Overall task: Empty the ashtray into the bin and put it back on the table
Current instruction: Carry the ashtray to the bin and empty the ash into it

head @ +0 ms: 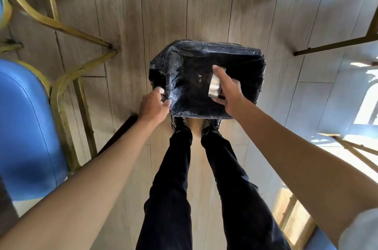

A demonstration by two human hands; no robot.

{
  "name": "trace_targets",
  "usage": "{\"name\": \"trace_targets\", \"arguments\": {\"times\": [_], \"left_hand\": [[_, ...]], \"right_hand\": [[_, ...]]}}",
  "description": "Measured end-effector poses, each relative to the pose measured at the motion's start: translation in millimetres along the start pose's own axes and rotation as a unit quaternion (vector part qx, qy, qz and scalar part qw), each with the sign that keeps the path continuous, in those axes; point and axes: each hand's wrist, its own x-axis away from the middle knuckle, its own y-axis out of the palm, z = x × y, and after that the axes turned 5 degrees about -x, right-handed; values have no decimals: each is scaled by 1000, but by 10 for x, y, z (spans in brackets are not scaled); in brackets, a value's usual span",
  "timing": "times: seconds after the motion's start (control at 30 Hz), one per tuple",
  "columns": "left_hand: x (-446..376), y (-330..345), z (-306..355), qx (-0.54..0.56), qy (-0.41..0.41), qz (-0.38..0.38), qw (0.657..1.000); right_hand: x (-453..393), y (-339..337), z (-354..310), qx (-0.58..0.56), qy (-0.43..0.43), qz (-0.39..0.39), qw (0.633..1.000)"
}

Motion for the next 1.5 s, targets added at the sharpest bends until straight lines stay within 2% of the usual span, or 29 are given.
{"name": "trace_targets", "arguments": {"times": [0.07,0.17,0.27,0.37,0.47,0.6,0.63,0.73,0.8,0.87,0.97,1.1,1.2,1.33,1.4,1.5], "left_hand": [[3,5,6,-7,-1,1,1000],[15,23,27,-12,-5,-2,1000],[14,36,27,-12,1,-3,1000],[13,38,29,-14,5,-3,1000],[7,37,29,-15,5,-2,1000],[3,42,29,-14,6,-2,1000],[6,42,35,-13,4,-1,1000],[7,45,45,-14,1,-2,1000],[-2,50,39,-13,-2,-3,1000],[-2,50,36,-16,-4,-5,1000],[4,41,37,-12,-8,-7,1000],[-3,28,30,-11,-11,-8,1000],[-3,35,40,-12,-5,-10,1000],[-3,33,38,-7,-8,-11,1000],[-5,26,32,-8,-7,-11,1000],[-9,35,27,-7,-4,-9,1000]], "right_hand": [[-23,-35,-30,-13,-14,25,1000],[-50,-94,-60,26,-19,10,999],[-82,-146,-73,19,-27,41,999],[-79,-162,-41,22,-40,35,998],[-90,-132,50,72,-60,26,995],[-123,-99,145,114,-98,74,986],[-87,-94,155,171,-126,71,975],[9,-86,228,357,-252,49,898],[59,-84,256,373,-330,68,865],[69,-90,263,387,-350,71,850],[66,-106,277,407,-316,72,854],[90,-95,267,403,-321,72,854],[96,-92,280,398,-358,69,842],[75,-82,293,424,-329,56,842],[58,-69,281,406,-301,57,861],[-4,-93,233,304,-195,87,928]]}}
